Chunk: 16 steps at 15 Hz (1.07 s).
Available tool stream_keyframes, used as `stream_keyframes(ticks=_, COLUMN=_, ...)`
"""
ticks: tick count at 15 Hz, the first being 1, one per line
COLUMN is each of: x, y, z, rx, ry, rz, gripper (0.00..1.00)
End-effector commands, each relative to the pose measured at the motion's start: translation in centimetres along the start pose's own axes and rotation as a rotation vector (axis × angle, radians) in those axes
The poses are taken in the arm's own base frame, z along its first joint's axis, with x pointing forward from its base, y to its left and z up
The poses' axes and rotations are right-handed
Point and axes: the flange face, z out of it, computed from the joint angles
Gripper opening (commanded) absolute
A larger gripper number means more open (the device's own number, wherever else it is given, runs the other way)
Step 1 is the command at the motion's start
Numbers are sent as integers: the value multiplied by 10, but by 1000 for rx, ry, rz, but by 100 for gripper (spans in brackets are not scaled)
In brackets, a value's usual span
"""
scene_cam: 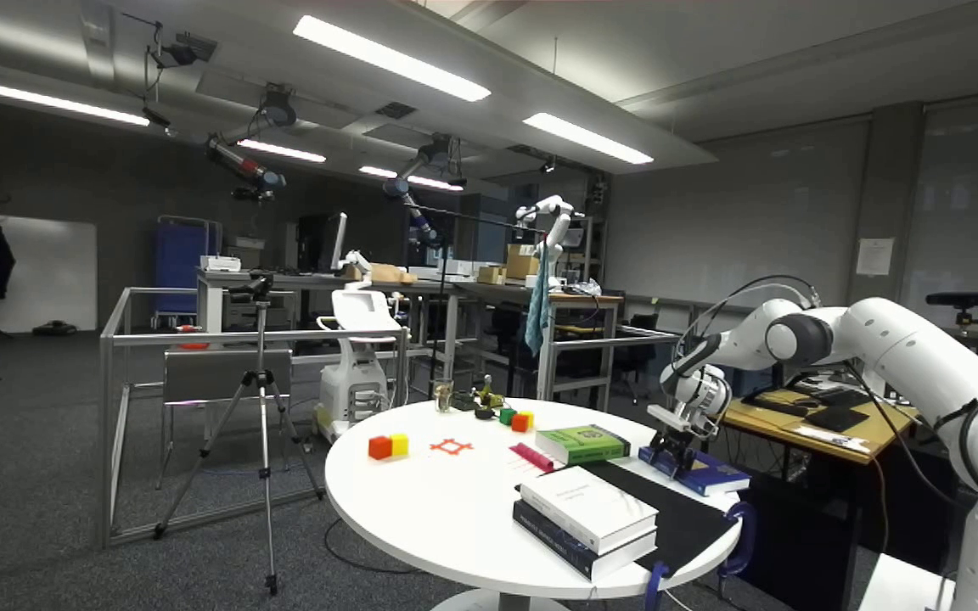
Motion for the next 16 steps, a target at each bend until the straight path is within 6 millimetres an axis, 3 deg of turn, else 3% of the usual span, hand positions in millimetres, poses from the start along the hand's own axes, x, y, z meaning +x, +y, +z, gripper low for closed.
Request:
stream_keyframes(ticks=1, x=8, y=-6, z=-4, rx=53, ry=37, rz=58, gripper=100)
stream_keyframes(ticks=16, x=12, y=-13, z=-7, rx=187, ry=108, rz=284, gripper=100)
